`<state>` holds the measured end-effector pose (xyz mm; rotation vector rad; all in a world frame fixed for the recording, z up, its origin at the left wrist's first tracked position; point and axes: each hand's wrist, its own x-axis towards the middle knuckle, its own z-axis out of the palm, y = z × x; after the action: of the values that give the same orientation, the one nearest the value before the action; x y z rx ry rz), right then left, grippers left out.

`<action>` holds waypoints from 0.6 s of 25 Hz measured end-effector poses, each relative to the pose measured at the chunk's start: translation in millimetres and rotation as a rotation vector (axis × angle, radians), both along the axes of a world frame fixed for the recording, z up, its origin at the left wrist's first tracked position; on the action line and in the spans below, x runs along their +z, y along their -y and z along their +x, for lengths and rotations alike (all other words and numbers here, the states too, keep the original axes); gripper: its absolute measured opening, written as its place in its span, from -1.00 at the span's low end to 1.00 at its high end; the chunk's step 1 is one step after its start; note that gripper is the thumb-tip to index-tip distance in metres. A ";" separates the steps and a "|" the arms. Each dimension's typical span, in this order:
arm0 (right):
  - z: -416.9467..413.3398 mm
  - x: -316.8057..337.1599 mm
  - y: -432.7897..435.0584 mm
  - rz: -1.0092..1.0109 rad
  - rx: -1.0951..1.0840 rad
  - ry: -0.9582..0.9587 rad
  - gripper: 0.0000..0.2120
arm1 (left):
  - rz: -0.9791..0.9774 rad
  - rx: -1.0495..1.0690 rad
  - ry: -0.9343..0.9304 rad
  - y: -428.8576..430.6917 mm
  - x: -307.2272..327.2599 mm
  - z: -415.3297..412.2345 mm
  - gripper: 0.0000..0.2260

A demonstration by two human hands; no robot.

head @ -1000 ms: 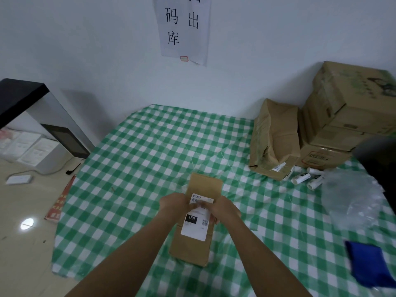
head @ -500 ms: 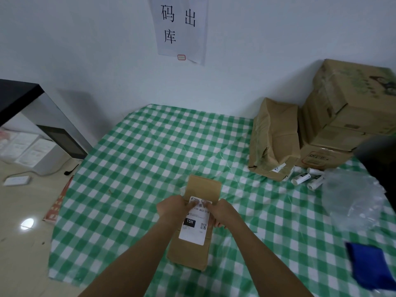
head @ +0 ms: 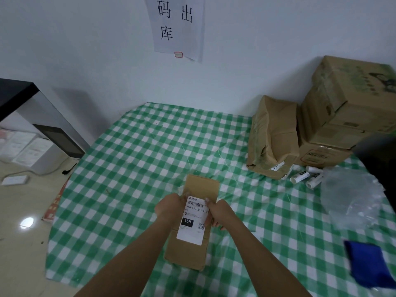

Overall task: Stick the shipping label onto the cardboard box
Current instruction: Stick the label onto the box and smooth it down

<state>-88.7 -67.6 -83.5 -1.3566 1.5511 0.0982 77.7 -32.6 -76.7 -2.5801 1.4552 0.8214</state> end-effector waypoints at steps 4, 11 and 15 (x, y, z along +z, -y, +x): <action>-0.7 -1.7 -0.7 0.019 -0.032 0.002 -0.29 | -0.001 -0.012 0.008 0.4 -1.4 0.2 -0.45; -0.5 -4.9 -3.9 0.033 -0.124 0.030 -0.27 | 0.014 -0.009 -0.003 -1.0 -2.2 -2.6 -0.43; -5.7 -11.4 -6.5 0.068 -0.152 0.075 -0.24 | 0.007 0.011 -0.024 -1.7 -5.3 0.6 -0.49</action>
<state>-94.4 -61.1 -94.9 -1.1727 1.5677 0.0063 78.2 -30.8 -82.0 -2.5844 1.4428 0.8599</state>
